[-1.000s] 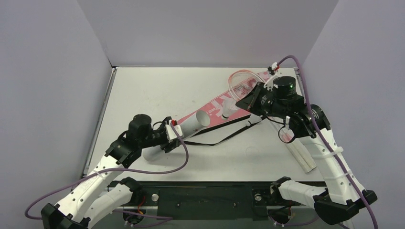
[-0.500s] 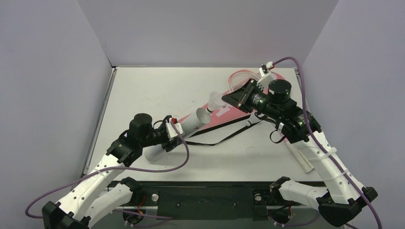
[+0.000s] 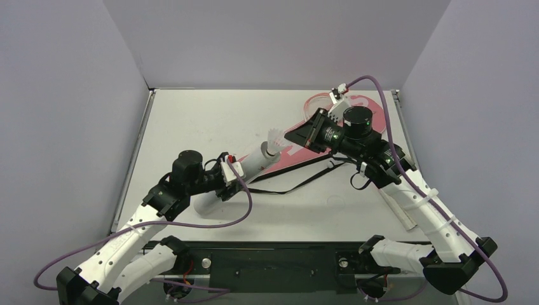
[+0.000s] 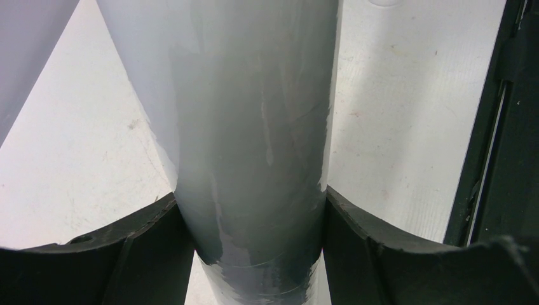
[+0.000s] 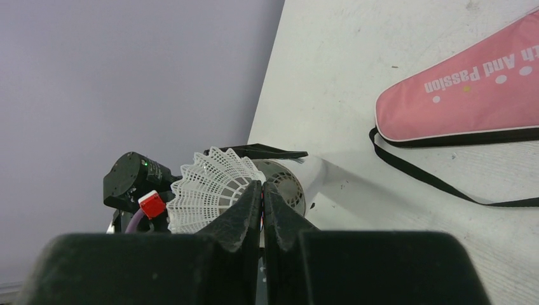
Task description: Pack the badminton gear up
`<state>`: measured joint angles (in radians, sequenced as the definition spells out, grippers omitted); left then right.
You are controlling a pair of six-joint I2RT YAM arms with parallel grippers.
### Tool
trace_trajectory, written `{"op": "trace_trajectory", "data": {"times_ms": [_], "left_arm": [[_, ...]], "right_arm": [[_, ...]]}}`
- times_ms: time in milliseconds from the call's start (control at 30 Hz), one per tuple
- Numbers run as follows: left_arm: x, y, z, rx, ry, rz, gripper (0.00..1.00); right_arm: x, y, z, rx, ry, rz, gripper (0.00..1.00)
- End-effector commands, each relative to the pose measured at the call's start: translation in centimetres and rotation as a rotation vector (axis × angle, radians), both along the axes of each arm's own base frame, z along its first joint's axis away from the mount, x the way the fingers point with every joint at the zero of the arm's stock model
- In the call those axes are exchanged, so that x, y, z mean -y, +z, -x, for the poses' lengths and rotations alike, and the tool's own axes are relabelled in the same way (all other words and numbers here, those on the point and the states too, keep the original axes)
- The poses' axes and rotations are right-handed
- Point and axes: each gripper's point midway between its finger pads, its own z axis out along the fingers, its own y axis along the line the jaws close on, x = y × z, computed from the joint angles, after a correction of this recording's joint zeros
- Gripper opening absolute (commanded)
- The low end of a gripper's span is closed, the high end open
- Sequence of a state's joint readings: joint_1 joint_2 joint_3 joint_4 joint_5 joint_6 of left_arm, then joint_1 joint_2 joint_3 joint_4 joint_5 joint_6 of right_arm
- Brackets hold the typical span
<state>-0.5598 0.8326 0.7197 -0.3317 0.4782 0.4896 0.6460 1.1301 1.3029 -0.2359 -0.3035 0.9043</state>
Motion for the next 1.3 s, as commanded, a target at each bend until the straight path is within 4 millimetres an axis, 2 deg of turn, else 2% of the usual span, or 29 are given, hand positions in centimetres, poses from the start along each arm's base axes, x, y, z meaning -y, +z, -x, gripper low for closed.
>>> {"op": "trace_trajectory", "data": {"times_ms": [0,100,233,367,500,667,900,1267], "left_arm": [[0.6,3.9,-0.9,0.084,0.008,0.091,0.09],[0.8,4.1,-0.7,0.079,-0.004,0.101,0.08],[0.9,4.0,-0.8,0.073,-0.003,0.103,0.07],[1.0,4.2,-0.8,0.075,-0.008,0.105,0.07],[1.0,4.3,-0.7,0.075,-0.012,0.102,0.07],[1.0,4.2,-0.7,0.076,-0.017,0.096,0.07],[1.2,5.1,-0.6,0.091,-0.031,0.105,0.07],[1.2,4.8,0.3,0.116,-0.087,0.085,0.07]], "right_arm": [[-0.8,-0.5,0.3,0.029,0.050,0.058,0.00],[-0.6,-1.5,0.8,0.017,0.070,0.109,0.04],[-0.4,-1.6,1.4,0.026,0.100,0.147,0.12],[0.1,-1.9,2.0,0.029,0.120,0.194,0.35],[0.5,-2.4,2.4,0.029,0.125,0.221,0.45],[-0.2,-3.4,2.5,0.000,0.165,0.232,0.45],[-1.5,-5.2,2.2,-0.040,0.215,0.287,0.44],[-2.1,-8.6,2.3,-0.116,0.251,0.382,0.42]]}}
